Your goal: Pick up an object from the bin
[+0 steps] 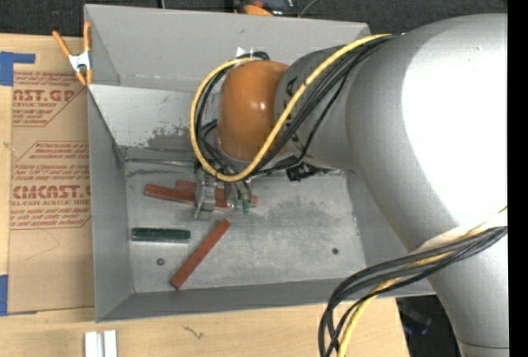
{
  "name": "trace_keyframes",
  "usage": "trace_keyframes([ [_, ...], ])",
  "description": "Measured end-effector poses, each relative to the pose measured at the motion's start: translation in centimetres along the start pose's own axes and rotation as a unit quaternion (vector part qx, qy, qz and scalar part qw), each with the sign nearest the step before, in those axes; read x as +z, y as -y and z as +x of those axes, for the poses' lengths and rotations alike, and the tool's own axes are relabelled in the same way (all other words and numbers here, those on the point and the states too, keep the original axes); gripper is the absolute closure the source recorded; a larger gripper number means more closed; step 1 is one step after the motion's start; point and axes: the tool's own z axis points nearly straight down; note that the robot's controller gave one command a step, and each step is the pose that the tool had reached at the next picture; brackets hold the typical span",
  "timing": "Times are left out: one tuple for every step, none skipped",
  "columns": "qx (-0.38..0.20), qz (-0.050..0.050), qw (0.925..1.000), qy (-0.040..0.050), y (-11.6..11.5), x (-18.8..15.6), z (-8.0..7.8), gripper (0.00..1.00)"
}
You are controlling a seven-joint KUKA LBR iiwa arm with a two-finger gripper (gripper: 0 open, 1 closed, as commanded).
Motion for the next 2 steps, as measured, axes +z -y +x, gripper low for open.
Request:
trace_keyframes([
  [0.000,0.001,1.0000,-0.0047,0.07,0.29,0.27,0.00],
  [0.000,0.000,1.0000,-0.0016,-0.01,0.06,0.08,1.00],
])
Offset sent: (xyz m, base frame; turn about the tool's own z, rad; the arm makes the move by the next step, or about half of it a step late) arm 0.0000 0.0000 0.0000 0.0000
